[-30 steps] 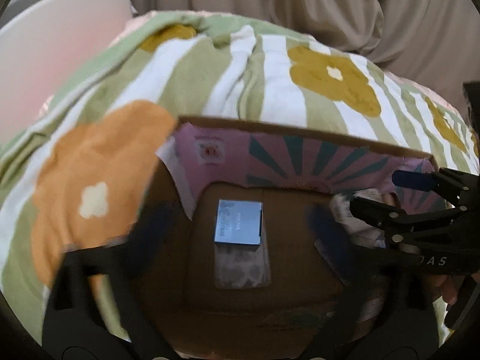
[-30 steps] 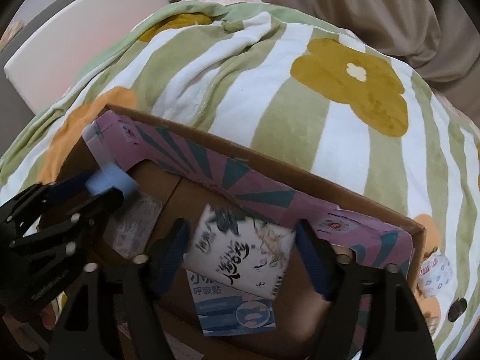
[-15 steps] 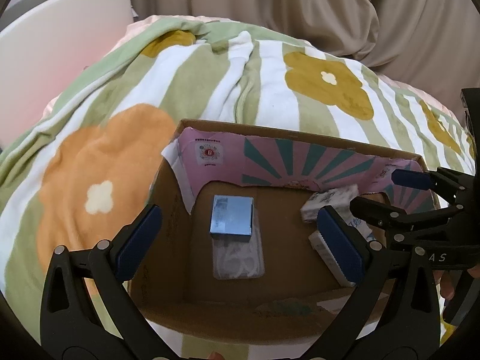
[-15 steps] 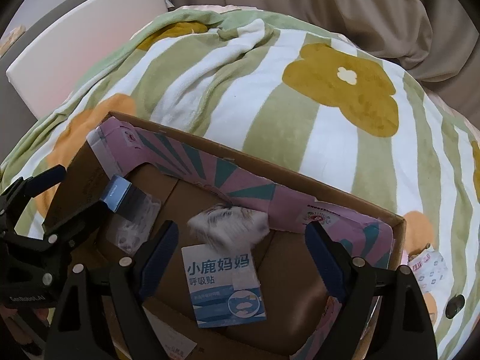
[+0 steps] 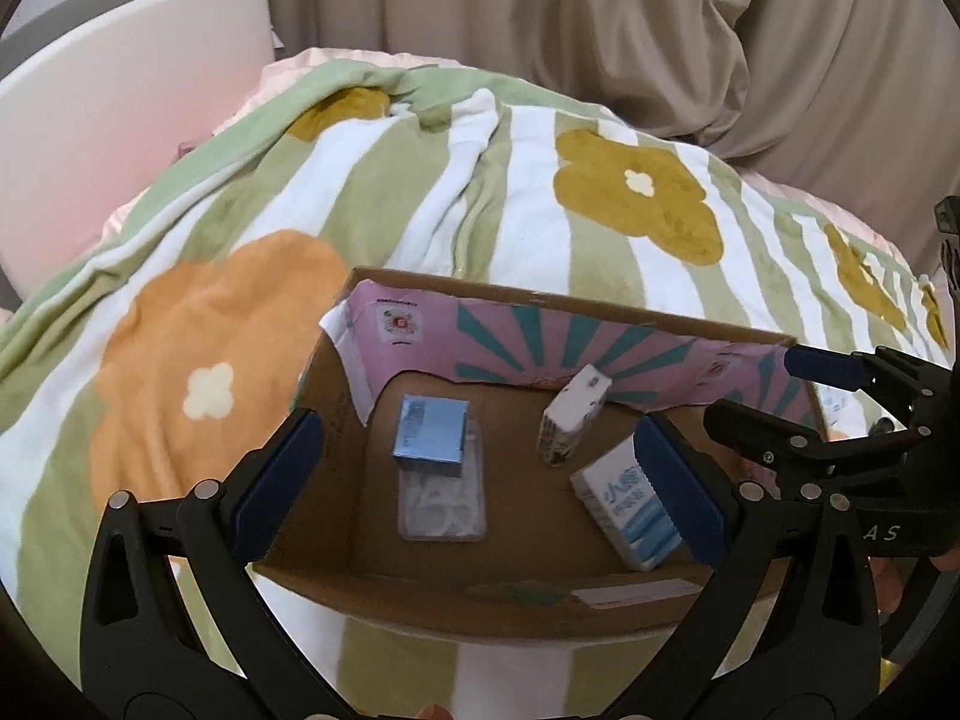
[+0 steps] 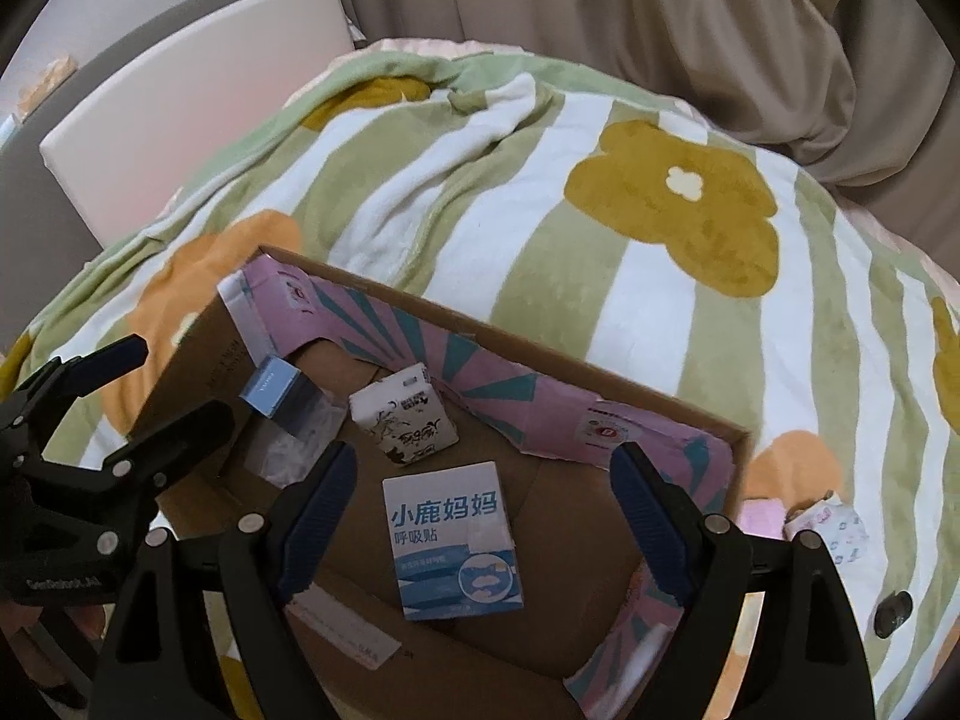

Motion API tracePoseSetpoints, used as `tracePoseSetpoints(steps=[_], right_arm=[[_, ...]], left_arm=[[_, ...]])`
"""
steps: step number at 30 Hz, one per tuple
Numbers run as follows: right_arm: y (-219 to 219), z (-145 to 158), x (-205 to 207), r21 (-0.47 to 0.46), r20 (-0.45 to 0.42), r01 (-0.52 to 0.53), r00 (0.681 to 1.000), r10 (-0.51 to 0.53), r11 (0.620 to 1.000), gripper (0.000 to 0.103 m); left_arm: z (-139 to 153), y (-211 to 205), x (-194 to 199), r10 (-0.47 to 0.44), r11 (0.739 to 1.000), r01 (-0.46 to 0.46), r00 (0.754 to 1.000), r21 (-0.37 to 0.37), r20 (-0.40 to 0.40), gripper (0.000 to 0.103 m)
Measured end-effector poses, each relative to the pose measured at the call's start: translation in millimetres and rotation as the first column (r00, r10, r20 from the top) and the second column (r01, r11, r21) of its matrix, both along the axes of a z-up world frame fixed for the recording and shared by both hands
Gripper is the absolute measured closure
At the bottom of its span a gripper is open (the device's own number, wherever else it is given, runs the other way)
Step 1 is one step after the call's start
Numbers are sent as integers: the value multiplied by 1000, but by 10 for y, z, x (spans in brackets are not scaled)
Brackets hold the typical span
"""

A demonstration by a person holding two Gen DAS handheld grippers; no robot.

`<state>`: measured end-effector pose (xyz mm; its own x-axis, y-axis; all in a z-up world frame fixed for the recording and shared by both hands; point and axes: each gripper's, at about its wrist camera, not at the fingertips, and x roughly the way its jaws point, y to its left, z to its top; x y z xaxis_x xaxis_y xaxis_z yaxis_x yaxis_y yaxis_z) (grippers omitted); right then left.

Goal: Organize objects
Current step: 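Open the left tool releasing the blue box while the right tool drops the paper pack into the box, then move both tools back toward the remaining items on the blanket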

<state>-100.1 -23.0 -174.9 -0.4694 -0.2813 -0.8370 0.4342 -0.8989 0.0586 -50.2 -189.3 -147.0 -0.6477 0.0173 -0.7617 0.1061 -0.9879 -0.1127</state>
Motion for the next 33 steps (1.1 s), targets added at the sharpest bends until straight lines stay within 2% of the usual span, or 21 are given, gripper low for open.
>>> tracePoseSetpoints(steps=[7, 15, 18, 25, 33], right_arm=[[286, 258, 81, -15, -42, 19, 999, -20, 1000, 19], [848, 504, 187, -9, -83, 72, 994, -73, 997, 19], [1082, 569, 238, -2, -98, 93, 991, -92, 996, 19], [1606, 639, 394, -2, -126, 115, 985, -114, 993, 19], [2100, 595, 533, 22, -140, 108, 985, -104, 994, 19]], left_arm=[[176, 251, 85, -8, 1000, 8, 1000, 10, -11, 0], [339, 687, 139, -19, 998, 20, 1000, 54, -16, 0], [397, 880, 163, -25, 999, 26, 999, 46, -22, 0], [462, 1400, 222, -53, 998, 54, 998, 35, -29, 0], [443, 1968, 222, -59, 994, 61, 998, 94, -22, 0]])
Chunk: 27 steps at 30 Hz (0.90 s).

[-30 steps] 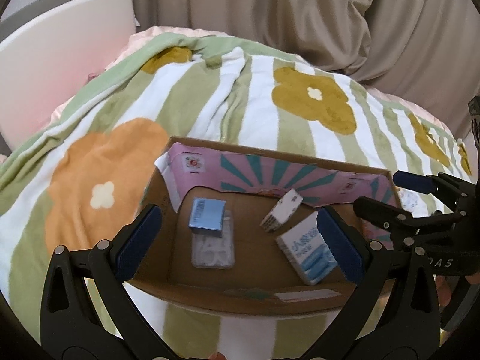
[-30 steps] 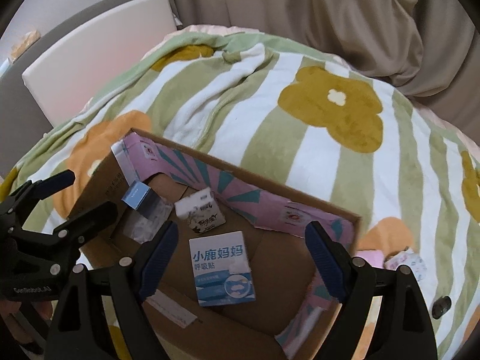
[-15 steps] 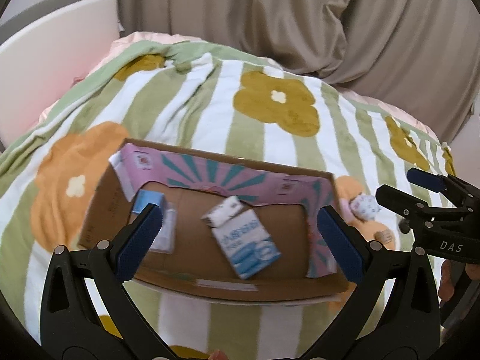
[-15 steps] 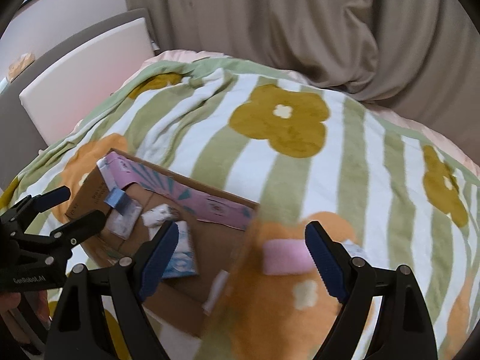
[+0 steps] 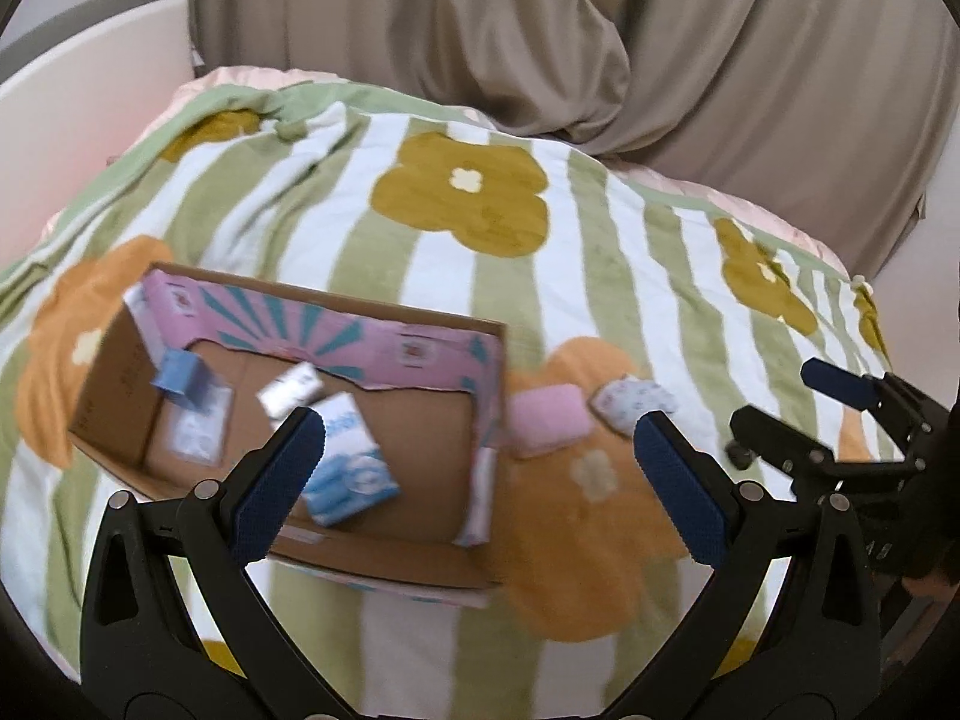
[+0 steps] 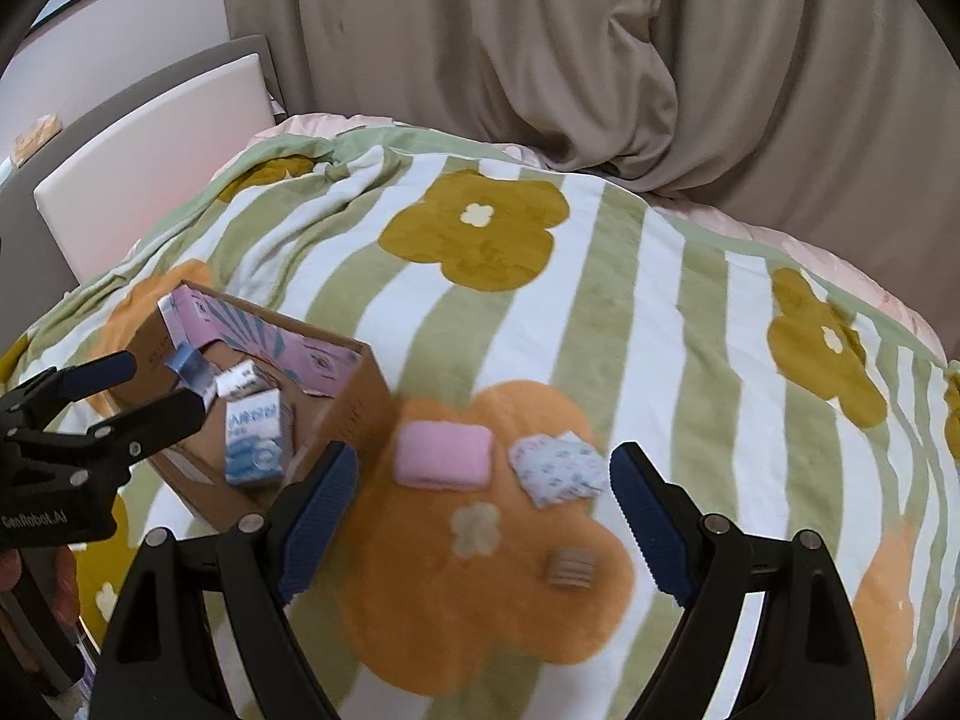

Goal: Organize objects
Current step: 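Move both tools back toward the remaining items on the blanket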

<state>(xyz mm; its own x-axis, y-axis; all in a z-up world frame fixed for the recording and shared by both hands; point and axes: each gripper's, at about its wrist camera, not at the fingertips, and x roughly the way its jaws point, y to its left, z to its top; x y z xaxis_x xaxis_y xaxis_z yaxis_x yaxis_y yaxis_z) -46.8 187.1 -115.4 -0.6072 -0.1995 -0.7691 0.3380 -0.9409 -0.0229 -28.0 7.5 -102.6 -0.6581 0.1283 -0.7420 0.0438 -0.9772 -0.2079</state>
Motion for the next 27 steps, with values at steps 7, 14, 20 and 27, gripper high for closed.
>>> tracePoseSetpoints(steps=[7, 14, 20, 27], right_arm=[[317, -176, 110, 56, -4, -73, 997, 74, 996, 19], [531, -480, 176, 81, 27, -148, 989, 146, 986, 19], [660, -683, 153, 75, 37, -184, 983, 182, 980, 19], [742, -943, 88, 62, 38, -235, 972, 233, 970, 19]], left_arm=[[-49, 416, -63, -2, 999, 2, 1000, 35, 21, 0], [-211, 734, -186, 42, 998, -44, 998, 44, 50, 0], [-442, 973, -257, 101, 995, -101, 993, -2, 53, 0], [-867, 1194, -417, 142, 989, -138, 987, -57, 73, 0]])
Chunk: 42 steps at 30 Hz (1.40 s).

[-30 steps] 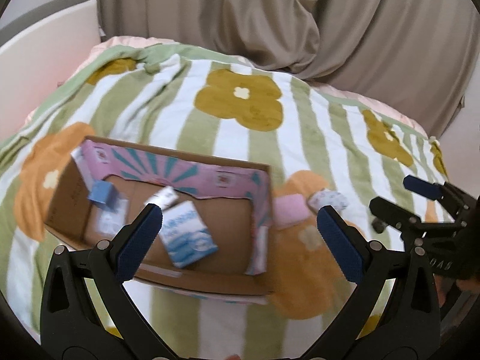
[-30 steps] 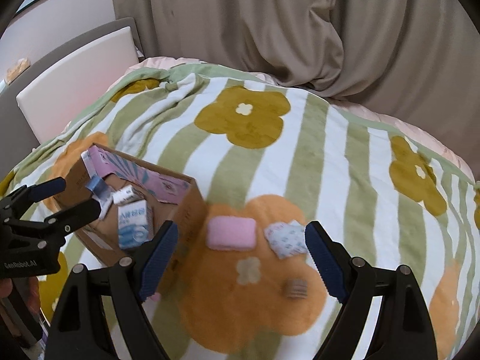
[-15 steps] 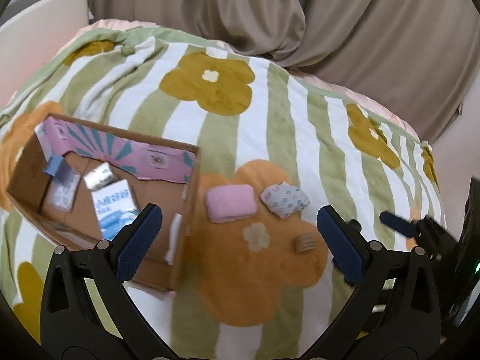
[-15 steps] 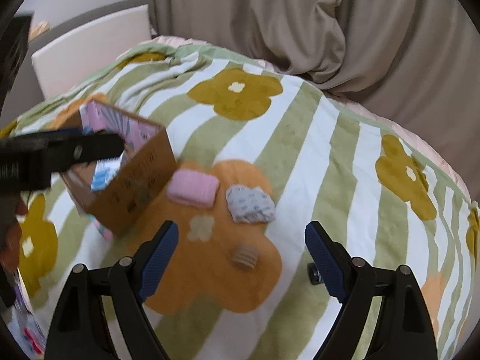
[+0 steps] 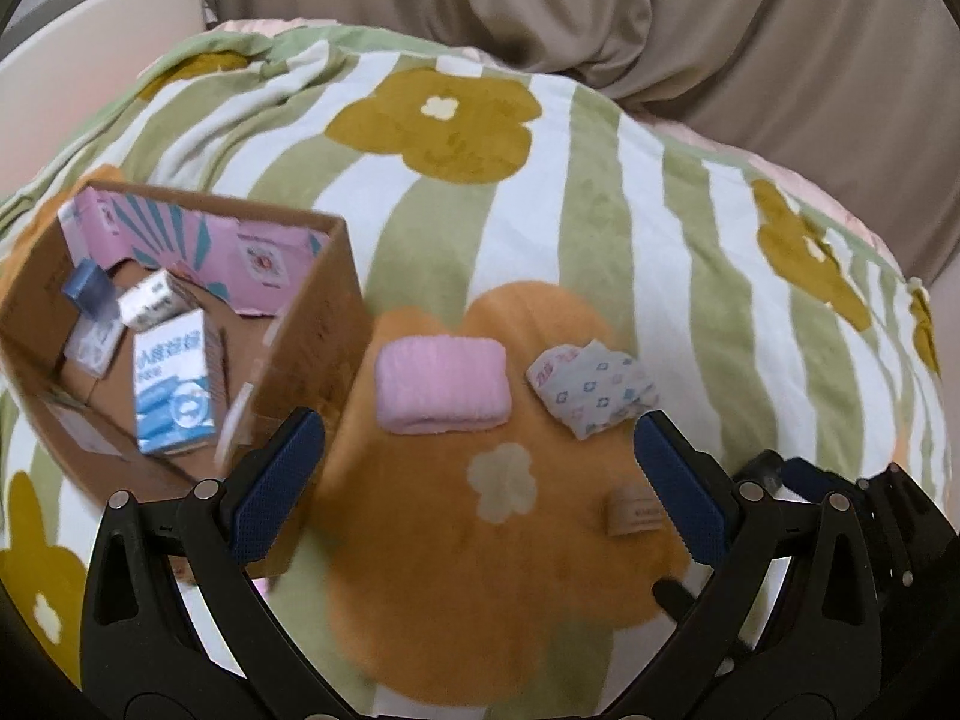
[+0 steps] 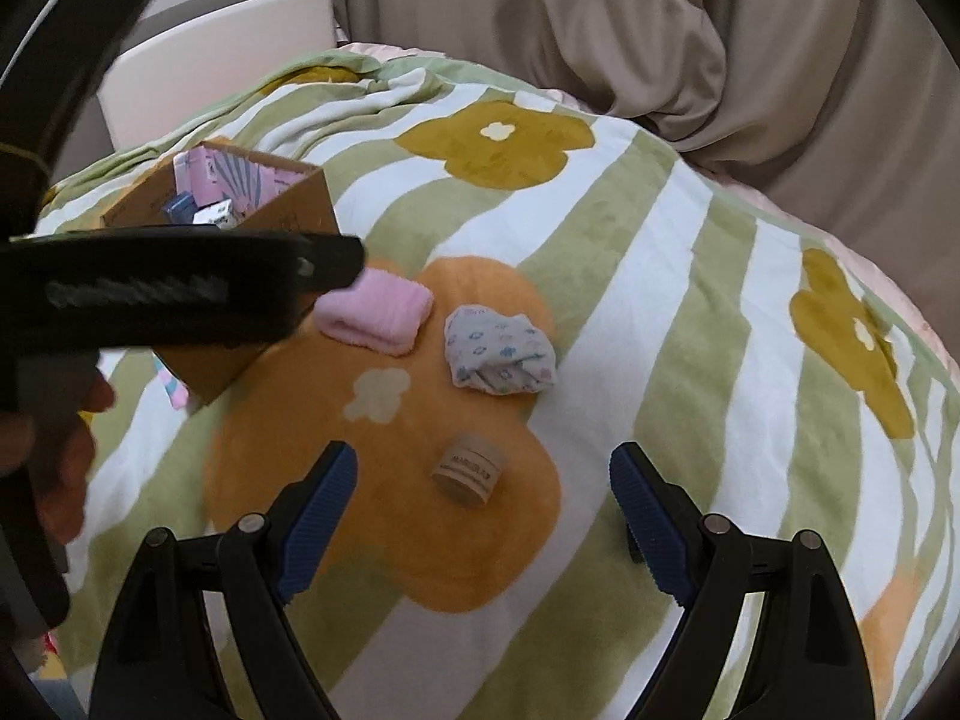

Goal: Organize objects
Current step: 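Move both tools back toward the remaining items on the blanket, then grasp the pink fluffy roll with the left tool while the right tool grasps the MARUBI jar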

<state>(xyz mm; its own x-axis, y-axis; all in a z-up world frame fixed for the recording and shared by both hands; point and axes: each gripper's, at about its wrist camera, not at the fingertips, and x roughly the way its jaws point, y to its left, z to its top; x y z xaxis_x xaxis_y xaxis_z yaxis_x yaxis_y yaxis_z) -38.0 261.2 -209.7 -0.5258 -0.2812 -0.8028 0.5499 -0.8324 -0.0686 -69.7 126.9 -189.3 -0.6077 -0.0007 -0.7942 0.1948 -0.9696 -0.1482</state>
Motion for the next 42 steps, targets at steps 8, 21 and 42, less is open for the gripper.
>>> tracePoseSetpoints(steps=[8, 21, 42], right_arm=[[-21, -280, -33, -6, 5, -63, 998, 63, 998, 27], [32, -505, -67, -60, 29, -64, 997, 66, 996, 37], [-96, -609, -182, -104, 35, -44, 998, 48, 994, 49]], left_arm=[[-242, 103, -259, 34, 994, -35, 999, -103, -9, 0], [-539, 142, -433, 149, 984, -149, 989, -97, -4, 3], [-824, 13, -623, 180, 978, -178, 984, -112, 7, 37]])
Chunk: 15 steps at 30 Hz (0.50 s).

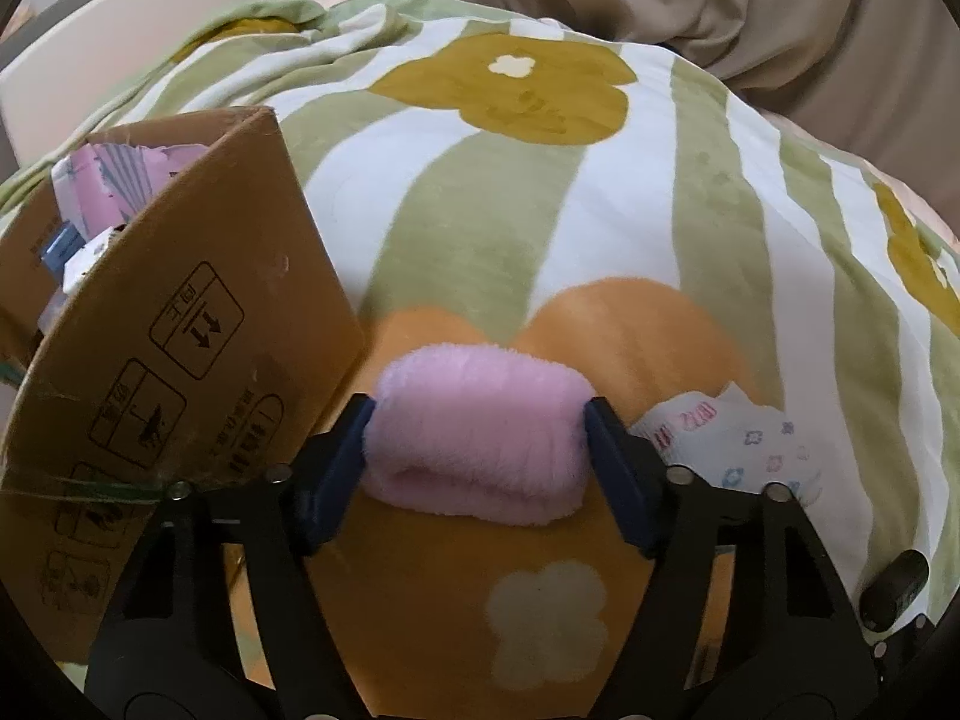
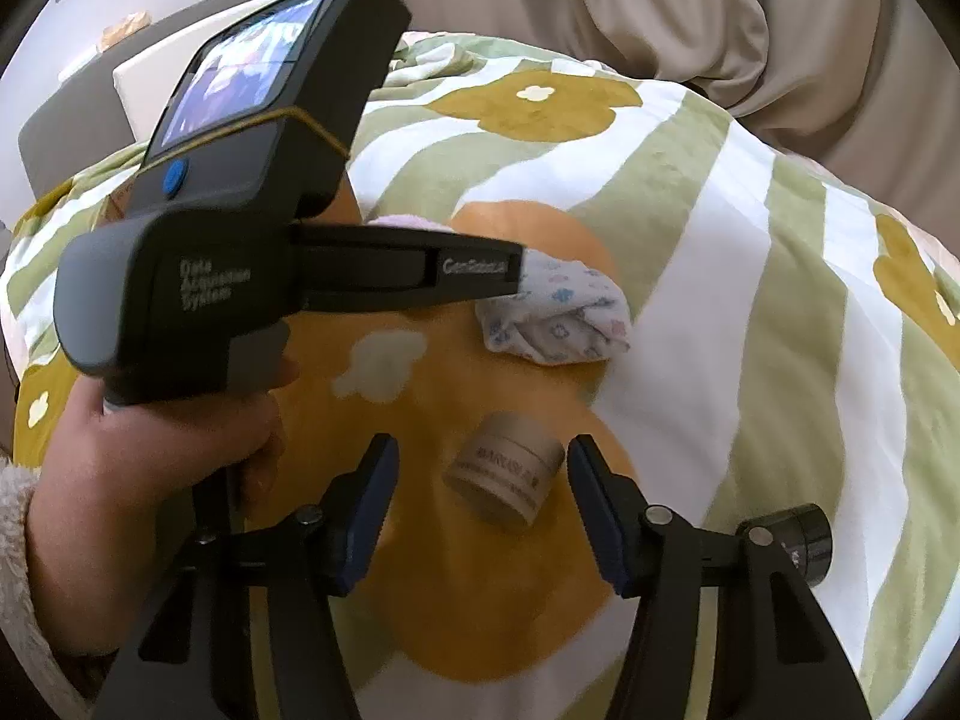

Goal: Organize objects
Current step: 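Grasp the pink fluffy roll with the left tool while the right tool grasps the MARUBI jar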

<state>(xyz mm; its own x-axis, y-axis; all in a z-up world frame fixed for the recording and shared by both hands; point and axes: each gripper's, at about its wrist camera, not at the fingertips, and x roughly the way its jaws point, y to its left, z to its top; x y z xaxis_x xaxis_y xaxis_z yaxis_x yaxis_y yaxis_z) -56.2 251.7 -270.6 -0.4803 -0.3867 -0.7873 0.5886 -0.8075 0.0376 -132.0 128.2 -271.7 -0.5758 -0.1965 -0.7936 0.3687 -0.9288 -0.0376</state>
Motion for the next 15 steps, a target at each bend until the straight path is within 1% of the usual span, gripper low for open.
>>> tracePoseSetpoints(steps=[3, 4, 5, 6, 7, 8, 9, 15], right_arm=[[-30, -16, -51, 8, -3, 10, 1000, -10, 1000, 54], [-35, -22, -70, 10, -4, 15, 1000, -15, 1000, 59], [-36, -28, -98, 14, -2, 23, 1000, -23, 1000, 61], [-31, -35, -117, 17, 1, 30, 1000, -30, 999, 66], [-25, -45, -140, 19, 5, 38, 999, -38, 999, 69], [-14, -52, -157, 19, 8, 46, 999, -46, 999, 70], [-5, -58, -172, 17, 12, 54, 998, -54, 998, 72], [-19, -22, -179, 14, 1, 67, 998, -67, 998, 72]], left_arm=[[2, -23, 5, -7, 1000, 7, 1000, 9, -4, 43], [6, -36, 8, -7, 1000, 7, 1000, 14, -7, 47], [13, -54, 11, -6, 1000, 6, 1000, 19, -11, 51], [22, -76, 13, -4, 1000, 5, 1000, 24, -15, 53], [31, -99, 13, -4, 1000, 4, 1000, 29, -17, 58], [40, -111, 11, -3, 999, 4, 1000, 32, -17, 61], [45, -116, 9, -4, 999, 4, 1000, 34, -19, 61], [106, -134, 28, -15, 999, 16, 999, 30, -28, 66]])
